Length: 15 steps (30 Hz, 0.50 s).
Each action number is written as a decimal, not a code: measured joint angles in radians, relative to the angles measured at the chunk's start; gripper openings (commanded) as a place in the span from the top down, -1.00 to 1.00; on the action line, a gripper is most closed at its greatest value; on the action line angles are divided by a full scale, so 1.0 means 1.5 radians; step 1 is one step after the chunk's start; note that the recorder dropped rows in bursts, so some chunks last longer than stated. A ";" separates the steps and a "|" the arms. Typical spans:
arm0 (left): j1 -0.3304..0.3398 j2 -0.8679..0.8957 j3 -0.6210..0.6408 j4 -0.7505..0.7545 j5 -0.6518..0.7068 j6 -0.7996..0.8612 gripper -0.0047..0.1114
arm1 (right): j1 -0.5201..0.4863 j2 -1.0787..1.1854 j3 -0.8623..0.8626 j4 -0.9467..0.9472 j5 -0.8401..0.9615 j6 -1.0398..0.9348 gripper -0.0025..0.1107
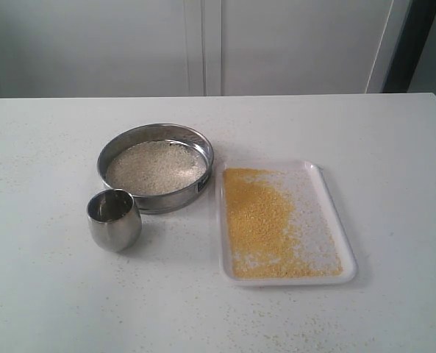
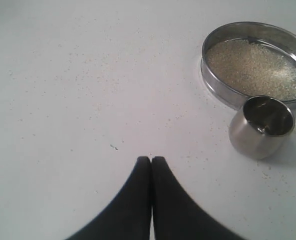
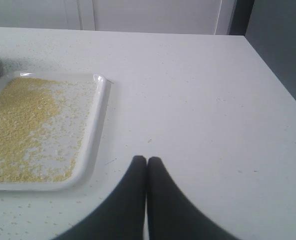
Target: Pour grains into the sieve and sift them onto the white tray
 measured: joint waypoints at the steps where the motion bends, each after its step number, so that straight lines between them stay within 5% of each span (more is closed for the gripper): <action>1: 0.005 -0.011 0.011 0.003 0.000 0.000 0.92 | 0.000 0.000 0.000 0.000 0.000 0.000 0.96; 15: 0.019 -0.181 0.175 0.054 -0.004 0.001 0.92 | 0.000 0.000 0.000 0.000 0.000 0.000 0.96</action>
